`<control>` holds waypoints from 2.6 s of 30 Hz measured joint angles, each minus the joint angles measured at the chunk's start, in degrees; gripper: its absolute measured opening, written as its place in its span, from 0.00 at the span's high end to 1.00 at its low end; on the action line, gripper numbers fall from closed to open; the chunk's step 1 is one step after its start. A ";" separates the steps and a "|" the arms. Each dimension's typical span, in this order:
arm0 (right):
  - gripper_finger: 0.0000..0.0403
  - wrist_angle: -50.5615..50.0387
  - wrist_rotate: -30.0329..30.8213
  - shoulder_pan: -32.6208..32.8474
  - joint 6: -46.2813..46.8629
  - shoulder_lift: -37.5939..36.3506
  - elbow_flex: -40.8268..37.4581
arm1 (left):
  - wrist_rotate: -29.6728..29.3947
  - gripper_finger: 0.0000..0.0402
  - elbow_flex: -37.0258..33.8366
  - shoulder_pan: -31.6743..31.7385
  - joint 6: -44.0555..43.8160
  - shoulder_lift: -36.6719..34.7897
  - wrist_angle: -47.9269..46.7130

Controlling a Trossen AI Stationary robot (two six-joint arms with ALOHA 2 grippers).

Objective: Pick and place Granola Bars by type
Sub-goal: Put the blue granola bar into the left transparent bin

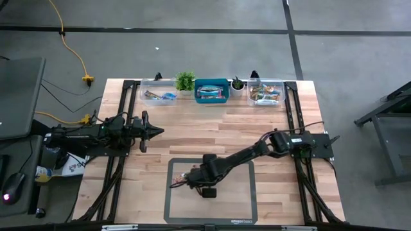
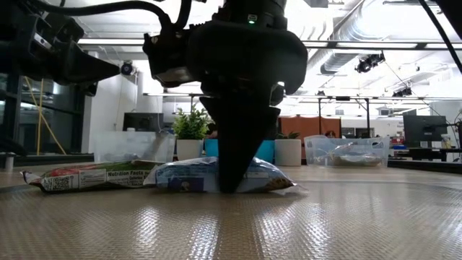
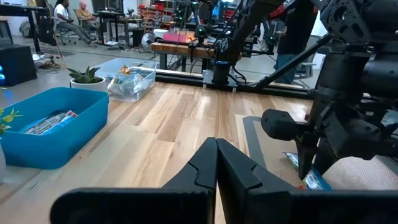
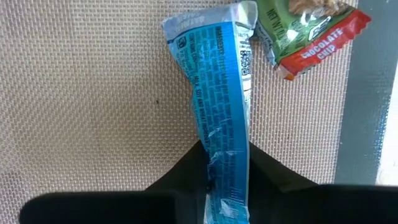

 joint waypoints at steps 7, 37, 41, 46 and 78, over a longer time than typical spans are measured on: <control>0.89 -3.71 -2.72 -0.02 0.04 0.63 4.46 | 0.00 1.00 0.00 0.00 -0.02 0.00 0.00; 0.91 45.03 -17.12 -6.21 4.88 -2.69 20.33 | 0.02 1.00 0.00 0.00 0.00 0.02 0.00; 0.93 56.16 -16.75 -8.65 4.61 -2.69 20.33 | 0.02 1.00 -0.01 0.00 0.00 0.02 0.00; 0.93 65.58 -15.65 -12.23 4.55 -2.74 20.35 | 0.00 1.00 0.00 0.00 -0.02 0.02 0.00; 0.93 78.16 -0.10 -39.02 12.34 3.57 14.10 | 0.01 1.00 0.00 0.00 -0.01 0.00 0.00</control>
